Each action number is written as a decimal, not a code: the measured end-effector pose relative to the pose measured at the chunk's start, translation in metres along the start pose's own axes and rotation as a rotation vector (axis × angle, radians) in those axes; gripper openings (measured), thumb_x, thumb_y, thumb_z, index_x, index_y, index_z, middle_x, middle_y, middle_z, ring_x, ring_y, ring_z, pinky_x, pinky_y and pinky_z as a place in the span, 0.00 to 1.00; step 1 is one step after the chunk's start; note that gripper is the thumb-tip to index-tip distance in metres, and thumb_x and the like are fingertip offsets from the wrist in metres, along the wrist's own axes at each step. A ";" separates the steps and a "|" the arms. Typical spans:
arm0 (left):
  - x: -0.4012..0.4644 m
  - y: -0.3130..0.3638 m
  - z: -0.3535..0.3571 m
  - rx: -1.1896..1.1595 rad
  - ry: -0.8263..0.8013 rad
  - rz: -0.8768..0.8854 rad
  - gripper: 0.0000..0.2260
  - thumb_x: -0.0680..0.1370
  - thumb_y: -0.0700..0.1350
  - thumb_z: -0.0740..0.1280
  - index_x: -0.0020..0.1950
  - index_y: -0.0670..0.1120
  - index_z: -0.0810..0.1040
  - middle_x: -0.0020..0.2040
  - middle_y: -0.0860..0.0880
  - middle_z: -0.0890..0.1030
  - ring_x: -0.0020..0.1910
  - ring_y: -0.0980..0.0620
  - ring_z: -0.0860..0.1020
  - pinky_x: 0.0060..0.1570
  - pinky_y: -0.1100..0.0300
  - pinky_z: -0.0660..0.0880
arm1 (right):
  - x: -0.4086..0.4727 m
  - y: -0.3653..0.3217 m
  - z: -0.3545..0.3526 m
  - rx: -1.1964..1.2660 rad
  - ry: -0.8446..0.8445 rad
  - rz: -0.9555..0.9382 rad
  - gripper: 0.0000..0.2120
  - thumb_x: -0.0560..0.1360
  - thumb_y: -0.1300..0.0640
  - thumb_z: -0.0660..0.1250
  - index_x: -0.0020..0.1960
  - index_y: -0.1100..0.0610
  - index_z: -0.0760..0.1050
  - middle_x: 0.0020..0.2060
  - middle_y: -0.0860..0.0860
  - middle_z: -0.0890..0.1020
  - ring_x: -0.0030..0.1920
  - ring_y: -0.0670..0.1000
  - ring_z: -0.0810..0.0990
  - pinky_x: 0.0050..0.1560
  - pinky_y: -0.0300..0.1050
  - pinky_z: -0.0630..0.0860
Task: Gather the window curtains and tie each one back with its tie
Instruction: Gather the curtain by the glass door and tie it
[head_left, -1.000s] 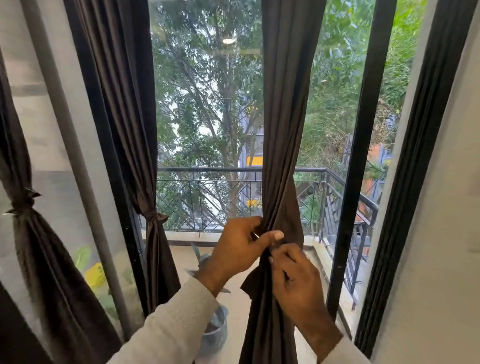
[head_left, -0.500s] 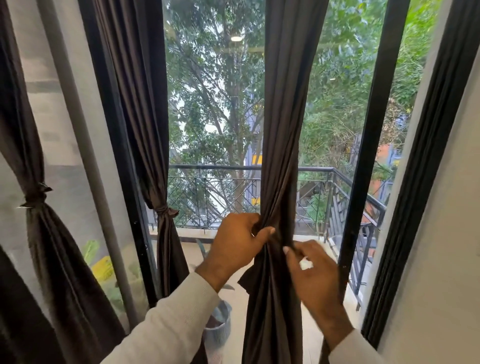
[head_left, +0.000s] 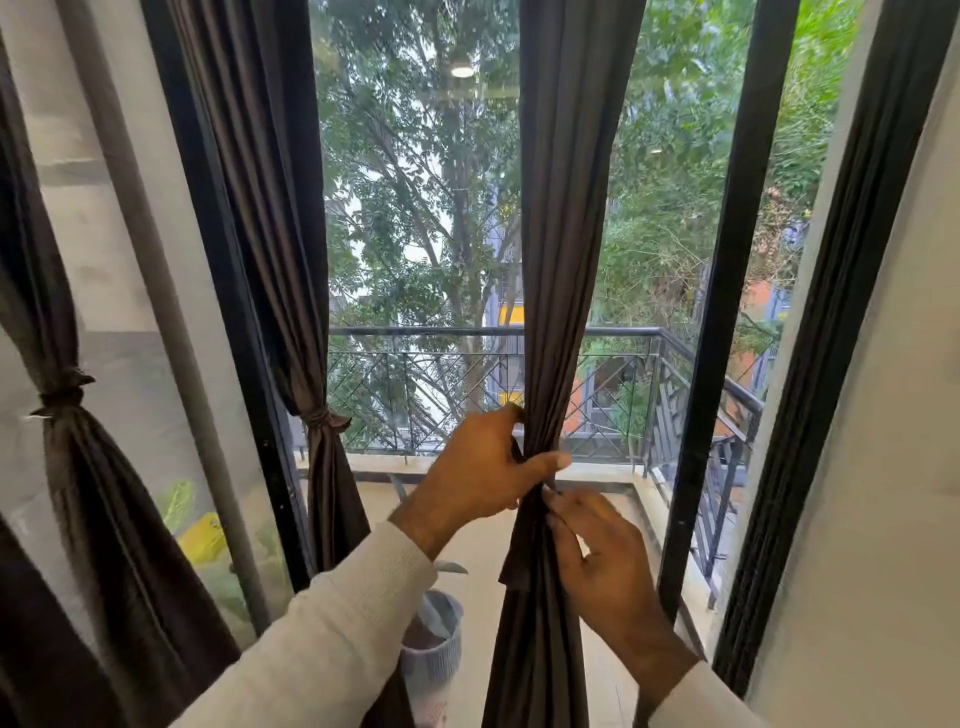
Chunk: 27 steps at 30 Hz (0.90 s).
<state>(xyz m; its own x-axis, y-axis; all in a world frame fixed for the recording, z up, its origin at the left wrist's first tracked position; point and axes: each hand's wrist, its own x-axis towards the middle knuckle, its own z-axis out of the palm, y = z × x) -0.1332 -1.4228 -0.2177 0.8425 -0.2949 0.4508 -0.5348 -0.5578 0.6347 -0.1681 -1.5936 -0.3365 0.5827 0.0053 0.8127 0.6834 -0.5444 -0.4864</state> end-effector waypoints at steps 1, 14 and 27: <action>0.003 0.001 -0.001 0.031 0.010 -0.047 0.16 0.76 0.57 0.79 0.56 0.49 0.80 0.40 0.51 0.87 0.32 0.52 0.86 0.35 0.50 0.85 | -0.001 -0.005 -0.001 0.031 0.003 0.029 0.12 0.82 0.60 0.67 0.63 0.54 0.84 0.54 0.44 0.84 0.54 0.45 0.84 0.54 0.46 0.82; 0.021 0.009 0.001 -0.032 0.046 -0.270 0.05 0.78 0.40 0.74 0.51 0.42 0.81 0.43 0.42 0.87 0.28 0.44 0.86 0.33 0.44 0.86 | -0.023 -0.027 -0.004 0.021 0.024 0.168 0.09 0.82 0.47 0.67 0.48 0.51 0.80 0.42 0.41 0.80 0.45 0.47 0.79 0.48 0.43 0.77; 0.021 0.014 -0.003 -0.235 -0.061 -0.348 0.05 0.78 0.37 0.75 0.53 0.39 0.83 0.42 0.39 0.88 0.32 0.38 0.87 0.35 0.45 0.87 | -0.025 -0.005 -0.001 -0.027 -0.080 0.400 0.13 0.76 0.48 0.79 0.56 0.43 0.79 0.47 0.39 0.83 0.45 0.43 0.84 0.44 0.40 0.84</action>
<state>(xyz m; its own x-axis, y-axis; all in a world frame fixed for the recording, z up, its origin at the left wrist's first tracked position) -0.1230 -1.4340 -0.1976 0.9739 -0.1698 0.1509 -0.2121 -0.4423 0.8714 -0.1862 -1.5920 -0.3540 0.8334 -0.1465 0.5329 0.3846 -0.5388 -0.7496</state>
